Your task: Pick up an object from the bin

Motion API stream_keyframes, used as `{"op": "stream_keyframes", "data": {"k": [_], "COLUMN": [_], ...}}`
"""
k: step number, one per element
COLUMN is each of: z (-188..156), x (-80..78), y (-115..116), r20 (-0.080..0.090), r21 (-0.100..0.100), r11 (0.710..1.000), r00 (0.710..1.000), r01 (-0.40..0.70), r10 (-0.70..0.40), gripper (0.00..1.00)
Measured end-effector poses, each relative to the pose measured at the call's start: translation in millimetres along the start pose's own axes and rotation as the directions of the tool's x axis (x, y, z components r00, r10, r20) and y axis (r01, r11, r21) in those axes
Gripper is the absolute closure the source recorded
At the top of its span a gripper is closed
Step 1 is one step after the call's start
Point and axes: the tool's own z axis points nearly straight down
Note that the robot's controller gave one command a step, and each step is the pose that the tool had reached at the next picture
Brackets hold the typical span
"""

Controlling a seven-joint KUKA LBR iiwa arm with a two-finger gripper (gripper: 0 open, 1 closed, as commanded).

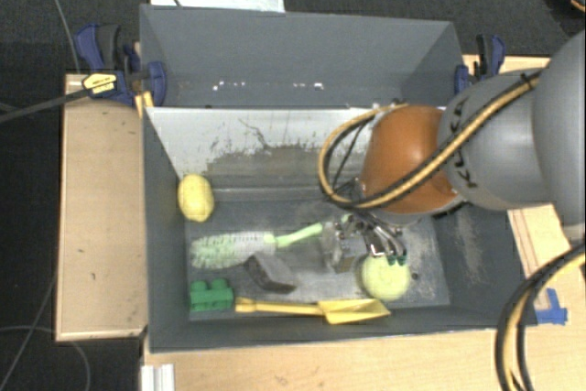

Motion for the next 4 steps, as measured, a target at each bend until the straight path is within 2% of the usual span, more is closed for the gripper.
{"op": "stream_keyframes", "data": {"k": [1, 2, 3, 4], "z": [-19, 0, -15, -15], "x": [25.9, 19.5, 46.5, 45.5], "y": [-52, -51, -124, -121], "r20": [0.002, -0.002, 0.004, 0.003], "r21": [0.004, -0.002, 0.006, 0.004], "r11": [0.99, 1.0, 0.981, 0.982], "r00": [0.99, 1.0, 0.981, 0.982], "r01": [-0.141, -0.025, -0.195, -0.19], "r10": [0.141, 0.025, 0.195, 0.19], "gripper": [1.0, 1.0, 0.0, 0.0]}}
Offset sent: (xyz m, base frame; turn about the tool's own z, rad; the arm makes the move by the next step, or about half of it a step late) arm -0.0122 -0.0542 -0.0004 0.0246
